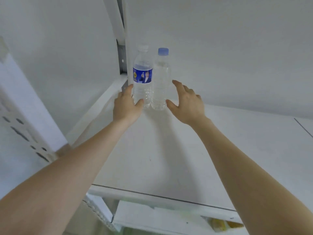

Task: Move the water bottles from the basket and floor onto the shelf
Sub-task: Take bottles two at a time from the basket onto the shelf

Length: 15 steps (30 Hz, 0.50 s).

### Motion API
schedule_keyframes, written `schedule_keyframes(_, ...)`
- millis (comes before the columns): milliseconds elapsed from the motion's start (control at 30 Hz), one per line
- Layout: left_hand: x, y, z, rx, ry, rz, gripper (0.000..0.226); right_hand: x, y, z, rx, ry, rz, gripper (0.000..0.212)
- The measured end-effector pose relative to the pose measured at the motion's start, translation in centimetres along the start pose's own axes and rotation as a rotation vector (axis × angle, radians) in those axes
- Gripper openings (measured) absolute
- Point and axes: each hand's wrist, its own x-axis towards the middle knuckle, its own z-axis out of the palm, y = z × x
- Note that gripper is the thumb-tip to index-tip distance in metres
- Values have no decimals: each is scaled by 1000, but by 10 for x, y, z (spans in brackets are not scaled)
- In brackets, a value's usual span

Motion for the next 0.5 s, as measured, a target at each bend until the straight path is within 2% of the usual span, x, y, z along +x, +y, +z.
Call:
schedule_keyframes(200,-77,-3,-14,486,1,311,63,-65,10,-10,-232,30,-19,68)
schedule_keyframes(333,-130,-1,-24,657,-106,295,65,-111,12,-20,-291,-26,3,69)
schedule_keyframes(500,-197,6,-37,728,-97,344,65,-171,3,-33,-287,-62,24,69)
